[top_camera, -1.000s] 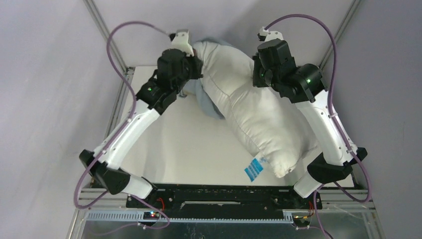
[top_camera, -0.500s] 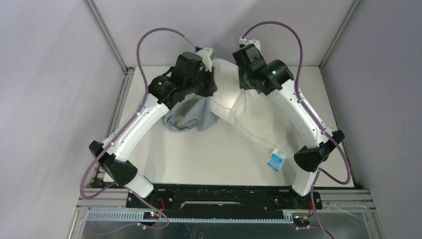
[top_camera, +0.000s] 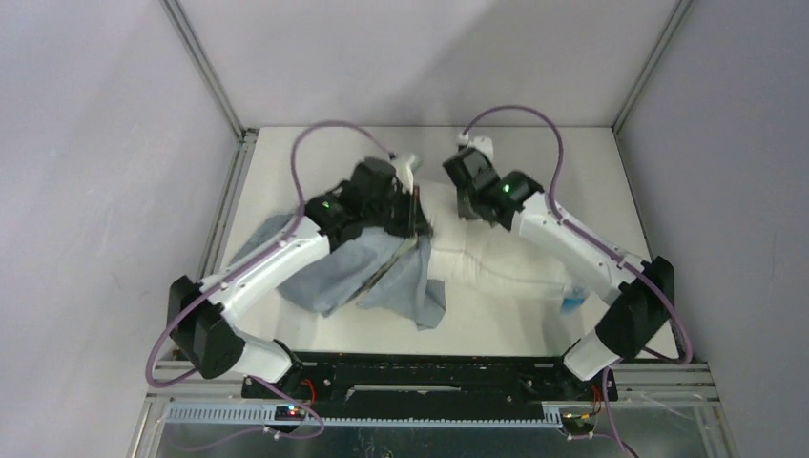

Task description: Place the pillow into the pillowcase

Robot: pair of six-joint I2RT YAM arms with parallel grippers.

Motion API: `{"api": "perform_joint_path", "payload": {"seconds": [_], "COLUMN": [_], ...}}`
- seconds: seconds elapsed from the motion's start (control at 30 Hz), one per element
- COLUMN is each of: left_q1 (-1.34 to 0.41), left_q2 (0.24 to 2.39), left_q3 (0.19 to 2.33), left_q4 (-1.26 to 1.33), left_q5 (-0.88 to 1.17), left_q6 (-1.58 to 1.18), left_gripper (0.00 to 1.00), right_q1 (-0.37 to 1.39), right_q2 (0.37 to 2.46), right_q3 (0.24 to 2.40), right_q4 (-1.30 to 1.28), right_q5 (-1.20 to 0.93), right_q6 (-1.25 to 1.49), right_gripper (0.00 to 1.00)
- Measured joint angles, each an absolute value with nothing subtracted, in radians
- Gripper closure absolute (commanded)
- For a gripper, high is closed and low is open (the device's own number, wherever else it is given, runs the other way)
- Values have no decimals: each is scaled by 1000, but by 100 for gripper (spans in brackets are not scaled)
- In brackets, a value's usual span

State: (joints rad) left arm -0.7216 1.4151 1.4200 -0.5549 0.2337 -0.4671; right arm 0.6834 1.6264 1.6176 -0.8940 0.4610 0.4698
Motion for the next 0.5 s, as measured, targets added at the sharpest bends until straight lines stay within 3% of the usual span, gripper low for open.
{"api": "perform_joint_path", "payload": {"seconds": [0.07, 0.13, 0.2, 0.27, 0.33, 0.5], "left_q1": [-730, -734, -741, -749, -746, -713], "left_q2": [1414, 1398, 1350, 1269, 1180, 1046], "left_q3": [1240, 1118, 1047, 1026, 1028, 1096], "left_q4": [-485, -461, -472, -491, -488, -504], "left_q5": [257, 276, 282, 269, 235, 161], "left_q6": [-517, -550, -570, -584, -584, -576], "left_gripper": [80, 53, 35, 30, 27, 21], "right_q1": [738, 789, 833, 852, 854, 850], "right_q2": [1561, 1489, 1422, 1368, 1319, 1268], "right_q3": [1470, 1359, 1287, 1262, 1262, 1373], "right_q4": [-821, -782, -762, -744, -719, -723], "right_q5": [439, 414, 376, 333, 299, 258], "right_q6": [495, 514, 524, 521, 504, 425], "right_gripper": [100, 76, 49, 32, 22, 13]}}
